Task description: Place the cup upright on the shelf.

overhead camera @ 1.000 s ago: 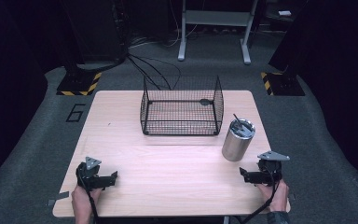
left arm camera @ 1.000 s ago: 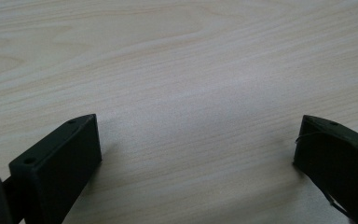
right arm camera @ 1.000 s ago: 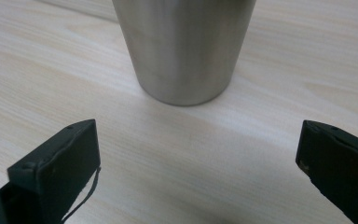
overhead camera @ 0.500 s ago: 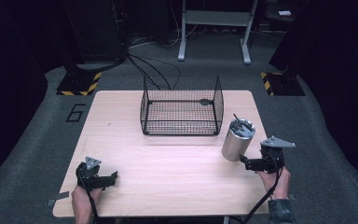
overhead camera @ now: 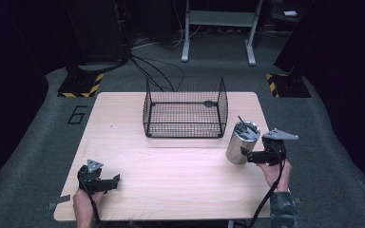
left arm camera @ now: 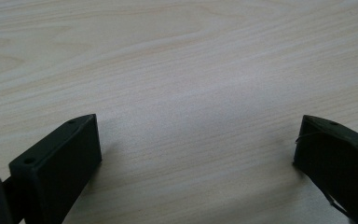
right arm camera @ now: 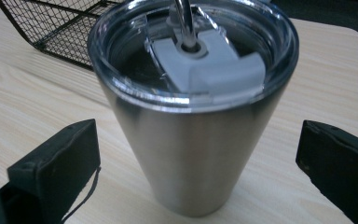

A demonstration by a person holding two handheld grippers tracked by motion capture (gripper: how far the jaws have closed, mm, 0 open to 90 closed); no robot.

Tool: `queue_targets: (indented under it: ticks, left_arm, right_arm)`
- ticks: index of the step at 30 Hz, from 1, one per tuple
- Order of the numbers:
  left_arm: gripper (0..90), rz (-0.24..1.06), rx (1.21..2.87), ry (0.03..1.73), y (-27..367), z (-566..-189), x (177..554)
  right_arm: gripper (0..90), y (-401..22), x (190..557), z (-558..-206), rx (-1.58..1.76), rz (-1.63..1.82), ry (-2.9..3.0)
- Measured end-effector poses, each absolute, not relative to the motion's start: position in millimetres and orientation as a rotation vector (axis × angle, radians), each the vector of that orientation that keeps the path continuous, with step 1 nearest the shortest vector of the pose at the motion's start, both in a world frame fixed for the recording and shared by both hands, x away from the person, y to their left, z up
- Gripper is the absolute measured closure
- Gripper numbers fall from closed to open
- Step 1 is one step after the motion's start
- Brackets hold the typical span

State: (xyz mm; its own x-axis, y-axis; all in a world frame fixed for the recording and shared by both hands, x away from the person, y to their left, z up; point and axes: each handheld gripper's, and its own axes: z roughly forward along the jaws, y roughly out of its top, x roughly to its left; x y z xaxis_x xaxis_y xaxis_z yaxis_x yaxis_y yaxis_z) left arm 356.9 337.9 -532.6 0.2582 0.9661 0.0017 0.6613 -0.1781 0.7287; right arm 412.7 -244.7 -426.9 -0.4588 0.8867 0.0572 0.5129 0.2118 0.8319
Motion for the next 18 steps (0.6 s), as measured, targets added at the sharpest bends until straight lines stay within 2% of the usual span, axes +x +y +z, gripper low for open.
queue_targets:
  ticks: [18]
  left_arm:
    - [0.3, 0.638, 1.918, 1.473, 338.0, -532.7, 357.1]
  right_arm:
    - [0.0, -235.5, 439.1, -424.0, 1.235, 1.233, 2.066]
